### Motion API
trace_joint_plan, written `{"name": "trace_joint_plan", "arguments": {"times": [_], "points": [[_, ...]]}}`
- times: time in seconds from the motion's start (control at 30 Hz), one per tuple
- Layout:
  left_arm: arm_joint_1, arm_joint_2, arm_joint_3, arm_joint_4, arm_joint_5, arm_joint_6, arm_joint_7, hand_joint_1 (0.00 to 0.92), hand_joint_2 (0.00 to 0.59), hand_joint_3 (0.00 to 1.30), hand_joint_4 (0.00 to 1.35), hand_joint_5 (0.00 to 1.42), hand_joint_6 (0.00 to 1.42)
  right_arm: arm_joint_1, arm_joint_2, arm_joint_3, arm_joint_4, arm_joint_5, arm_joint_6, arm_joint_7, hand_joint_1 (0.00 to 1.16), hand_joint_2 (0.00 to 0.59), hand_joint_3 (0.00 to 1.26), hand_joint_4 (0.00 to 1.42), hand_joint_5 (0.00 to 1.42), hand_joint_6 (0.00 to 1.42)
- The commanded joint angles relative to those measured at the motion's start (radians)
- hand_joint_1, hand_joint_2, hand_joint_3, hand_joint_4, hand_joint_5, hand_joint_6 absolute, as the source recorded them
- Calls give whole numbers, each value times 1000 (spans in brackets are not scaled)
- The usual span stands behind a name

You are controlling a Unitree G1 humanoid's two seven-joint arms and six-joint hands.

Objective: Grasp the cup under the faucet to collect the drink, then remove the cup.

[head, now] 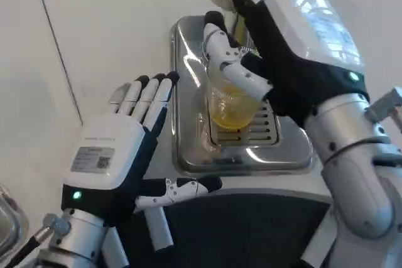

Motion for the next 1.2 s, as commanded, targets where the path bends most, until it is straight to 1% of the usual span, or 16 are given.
{"name": "trace_joint_plan", "arguments": {"times": [0.03, 0.13, 0.2, 0.27, 0.37, 0.43, 0.6, 0.73, 0.77, 0.87, 0.9, 0.97, 1.03, 1.07, 1.17, 1.2], "points": [[-1, 5, -17, 10, -11, 2, -10, 182, 49, 0, 0, 3, 39, 86, 44, -31, -39, 54, 9, -77, 0, 586, 74, 0, 0, 0], [0, 12, -21, 8, -16, 0, -18, 176, 50, 0, 0, 3, 40, 141, 61, -30, -64, 89, -23, -180, 3, 586, 40, 0, 0, 0], [1, 16, -23, 6, -18, -1, -23, 174, 51, 0, 0, 3, 37, 208, 98, -30, -80, 132, -51, -312, 8, 586, 3, 0, 0, 0], [3, 17, -22, 2, -20, 0, -24, 158, 54, 0, 0, 4, 30, 246, 111, -30, -80, 174, -62, -397, 9, 586, 0, 0, 0, 0], [6, 19, -20, -2, -29, 3, -24, 156, 54, 0, 0, 4, 29, 276, 107, -32, -57, 251, -83, -504, 9, 586, 0, 0, 0, 0], [8, 21, -19, -2, -31, 5, -23, 154, 53, 0, 0, 4, 28, 286, 101, -32, -47, 297, -96, -562, 7, 586, 0, 0, 0, 0], [8, 14, -17, 0, -41, 9, -18, 148, 52, 0, 0, 0, 27, 285, 76, -48, -31, 410, -122, -652, 1, 586, 0, 0, 0, 0], [-6, 2, -18, 11, -55, 9, -8, 130, 55, 0, 0, 2, 26, 313, 38, -53, -54, 469, -147, -664, 0, 586, 0, 0, 0, 0], [-10, -2, -16, 15, -64, 5, -4, 117, 61, 0, 0, 3, 33, 328, 26, -52, -66, 476, -155, -659, 34, 586, 0, 0, 0, 0], [-32, -15, -12, 35, -88, -3, 14, 101, 59, 0, 0, 11, 38, 392, -29, -46, -117, 468, -182, -619, 206, 586, 0, 0, 0, 0], [-41, -17, -14, 45, -92, -3, 15, 100, 57, 0, 0, 12, 39, 411, -46, -51, -134, 472, -190, -599, 218, 586, 0, 0, 0, 0], [-68, -21, -17, 71, -98, -2, 16, 100, 55, 0, 0, 13, 40, 442, -76, -69, -164, 487, -198, -562, 261, 582, 0, 0, 0, 0], [-89, -24, -18, 93, -106, -3, 21, 110, 46, 0, 0, 15, 41, 494, -114, -104, -218, 511, -212, -524, 269, 580, 0, 0, 0, 0], [-100, -27, -19, 104, -113, -3, 23, 122, 44, 0, 0, 16, 49, 524, -129, -122, -246, 523, -219, -508, 285, 562, 0, 0, 0, 0], [-125, -36, -18, 134, -134, -5, 28, 130, 43, 0, 0, 16, 53, 601, -156, -161, -310, 551, -234, -480, 319, 535, 0, 0, 0, 0], [-135, -41, -17, 147, -144, -8, 29, 149, 43, 0, 0, 16, 54, 623, -161, -170, -326, 559, -238, -474, 323, 531, 0, 0, 0, 0]]}}
